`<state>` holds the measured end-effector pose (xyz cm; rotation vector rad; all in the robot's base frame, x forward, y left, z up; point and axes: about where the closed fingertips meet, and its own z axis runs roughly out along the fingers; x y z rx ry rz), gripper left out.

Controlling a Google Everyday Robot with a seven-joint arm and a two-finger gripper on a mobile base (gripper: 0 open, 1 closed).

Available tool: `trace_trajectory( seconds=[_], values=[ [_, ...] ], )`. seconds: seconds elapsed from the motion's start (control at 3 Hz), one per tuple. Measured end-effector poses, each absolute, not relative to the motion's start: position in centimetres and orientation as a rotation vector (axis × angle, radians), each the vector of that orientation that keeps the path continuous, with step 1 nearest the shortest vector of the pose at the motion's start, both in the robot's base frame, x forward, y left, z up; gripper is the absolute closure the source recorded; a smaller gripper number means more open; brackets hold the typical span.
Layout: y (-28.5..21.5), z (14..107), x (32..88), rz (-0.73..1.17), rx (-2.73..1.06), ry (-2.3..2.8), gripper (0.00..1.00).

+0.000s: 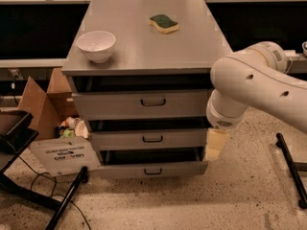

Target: Open middle drawer

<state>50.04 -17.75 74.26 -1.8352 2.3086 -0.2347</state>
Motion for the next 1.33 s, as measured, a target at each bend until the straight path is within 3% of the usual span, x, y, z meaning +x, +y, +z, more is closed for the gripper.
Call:
trace_trajectory(
  seconds=[0.67,1.33],
  values=[
    [-17.7,71.1,51.5,-0.233,-1.877,2.295,0.00],
    [-17.9,57.8,60.4,-0.207,-2.058,2.272,0.00]
  ],
)
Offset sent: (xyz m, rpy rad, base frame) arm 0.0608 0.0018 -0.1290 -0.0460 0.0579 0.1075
